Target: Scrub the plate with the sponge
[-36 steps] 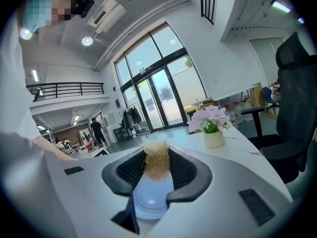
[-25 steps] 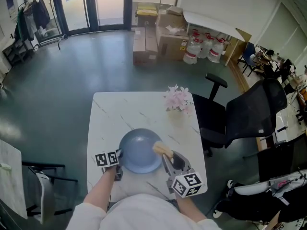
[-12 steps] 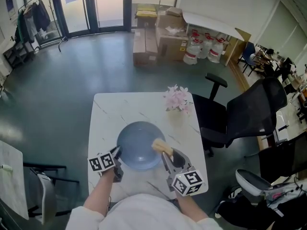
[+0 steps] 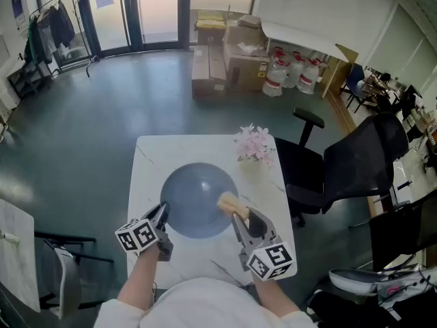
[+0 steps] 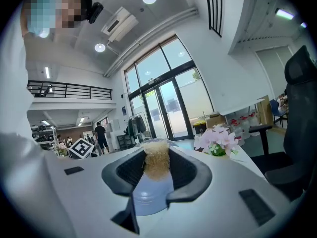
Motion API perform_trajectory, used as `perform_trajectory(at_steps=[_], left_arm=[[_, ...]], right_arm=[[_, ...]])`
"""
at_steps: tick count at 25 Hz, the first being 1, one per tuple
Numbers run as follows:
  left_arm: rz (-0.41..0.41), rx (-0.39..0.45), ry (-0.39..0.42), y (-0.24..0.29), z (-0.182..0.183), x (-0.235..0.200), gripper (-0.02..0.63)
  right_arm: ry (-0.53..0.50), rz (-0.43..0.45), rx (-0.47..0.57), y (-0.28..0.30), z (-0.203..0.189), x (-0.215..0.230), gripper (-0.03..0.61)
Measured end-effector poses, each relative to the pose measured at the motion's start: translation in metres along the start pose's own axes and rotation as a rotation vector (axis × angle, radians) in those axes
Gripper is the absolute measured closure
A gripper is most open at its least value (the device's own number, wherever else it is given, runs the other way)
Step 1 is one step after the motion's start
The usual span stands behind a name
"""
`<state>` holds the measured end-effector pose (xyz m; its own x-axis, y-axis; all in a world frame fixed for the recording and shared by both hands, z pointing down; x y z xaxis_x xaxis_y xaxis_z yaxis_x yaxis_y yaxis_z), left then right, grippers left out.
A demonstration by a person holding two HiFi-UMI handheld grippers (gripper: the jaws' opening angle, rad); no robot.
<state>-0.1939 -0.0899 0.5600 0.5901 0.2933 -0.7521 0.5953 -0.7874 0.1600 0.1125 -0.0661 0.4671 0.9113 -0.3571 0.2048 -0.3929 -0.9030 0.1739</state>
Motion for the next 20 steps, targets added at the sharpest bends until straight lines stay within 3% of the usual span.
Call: perform_trajectory(at_steps=[14,20], left_arm=[[-0.038,0.081,0.069,-0.022,0.010,0.033,0.569],[-0.052,0.092,0.077,-0.028,0.007,0.042,0.569]], right_arm=[[-0.043,0.041,0.033,-0.006,0.008,-0.017,0.436],[-0.152,0.100,0.031,-0.006,0.004,-0.038,0.436]])
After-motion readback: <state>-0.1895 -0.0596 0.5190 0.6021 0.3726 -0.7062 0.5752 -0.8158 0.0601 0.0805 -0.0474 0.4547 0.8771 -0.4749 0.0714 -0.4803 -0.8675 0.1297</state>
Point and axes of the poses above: the fingertips, and each gripper's own axes: y forward along the fingers, x to its right, z out of its top, the point moved 8 cm from there along -y, backward along the fingers, and after that the axes turned 14 degrees about -z, right-handed, at the moved point
